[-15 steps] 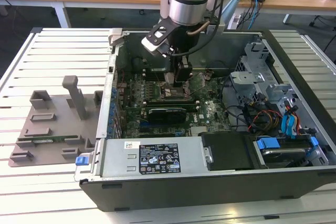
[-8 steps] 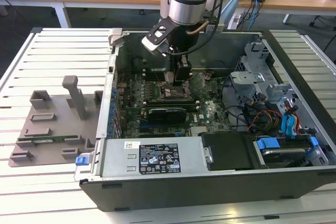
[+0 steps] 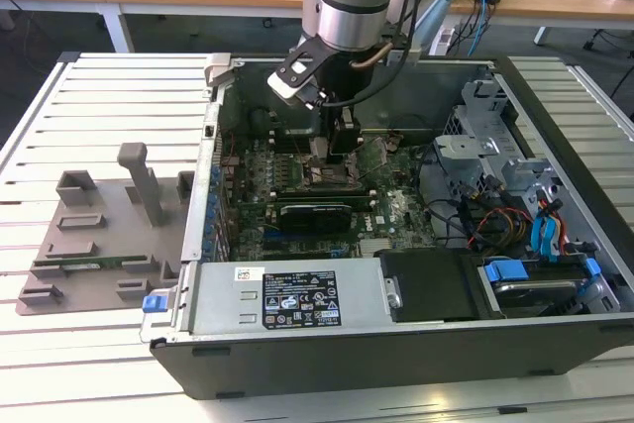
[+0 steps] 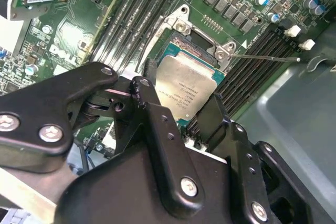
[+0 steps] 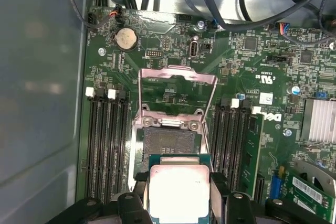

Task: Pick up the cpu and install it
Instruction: 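Place the cpu into insertion slot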

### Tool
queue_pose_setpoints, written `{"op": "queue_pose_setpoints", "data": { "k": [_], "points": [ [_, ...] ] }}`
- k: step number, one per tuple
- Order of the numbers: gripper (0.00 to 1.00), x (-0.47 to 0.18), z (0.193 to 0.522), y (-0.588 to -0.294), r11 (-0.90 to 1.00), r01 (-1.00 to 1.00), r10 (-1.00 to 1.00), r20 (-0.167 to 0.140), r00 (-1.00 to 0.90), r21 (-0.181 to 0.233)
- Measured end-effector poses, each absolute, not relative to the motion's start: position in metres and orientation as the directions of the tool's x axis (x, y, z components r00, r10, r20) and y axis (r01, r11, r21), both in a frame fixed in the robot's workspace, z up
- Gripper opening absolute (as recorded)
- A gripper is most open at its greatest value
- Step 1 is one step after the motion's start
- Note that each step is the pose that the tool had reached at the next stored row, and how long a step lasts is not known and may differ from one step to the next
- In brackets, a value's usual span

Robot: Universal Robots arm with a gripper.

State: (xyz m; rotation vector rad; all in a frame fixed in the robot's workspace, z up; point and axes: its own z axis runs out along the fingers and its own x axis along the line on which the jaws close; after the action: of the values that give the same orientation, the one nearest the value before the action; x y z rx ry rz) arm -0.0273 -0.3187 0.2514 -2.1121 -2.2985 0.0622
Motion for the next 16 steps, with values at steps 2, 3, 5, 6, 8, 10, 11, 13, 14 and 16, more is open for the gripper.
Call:
{"op": "queue_pose_setpoints", "data": {
  "k": [2, 3, 5, 6, 8, 10, 11, 13, 14, 16],
  "points": [
    [0.55, -0.027, 0.249, -0.318, 0.084, 0.996, 0.996, -0.013, -0.085, -0.043],
    [0.55, -0.027, 0.248, -0.318, 0.084, 0.996, 0.996, -0.013, -0.085, -0.043],
    [0.55, -0.027, 0.246, -0.318, 0.084, 0.996, 0.996, -0.013, -0.085, -0.043],
    [0.55, -0.027, 0.245, -0.318, 0.084, 0.996, 0.996, -0.013, -0.085, -0.043],
    [0.55, -0.027, 0.244, -0.318, 0.084, 0.996, 0.996, -0.013, -0.085, -0.043],
    [0.55, -0.027, 0.243, -0.318, 0.084, 0.996, 0.996, -0.013, -0.085, -0.043],
    [0.55, -0.027, 0.243, -0.318, 0.084, 0.996, 0.996, -0.013, -0.085, -0.043],
    [0.55, -0.027, 0.241, -0.318, 0.084, 0.996, 0.996, -0.013, -0.085, -0.043],
    [0.55, -0.027, 0.24, -0.318, 0.084, 0.996, 0.996, -0.013, -0.085, -0.042],
    [0.55, -0.027, 0.239, -0.318, 0.084, 0.996, 0.996, -0.013, -0.085, -0.043]
  ]
}}
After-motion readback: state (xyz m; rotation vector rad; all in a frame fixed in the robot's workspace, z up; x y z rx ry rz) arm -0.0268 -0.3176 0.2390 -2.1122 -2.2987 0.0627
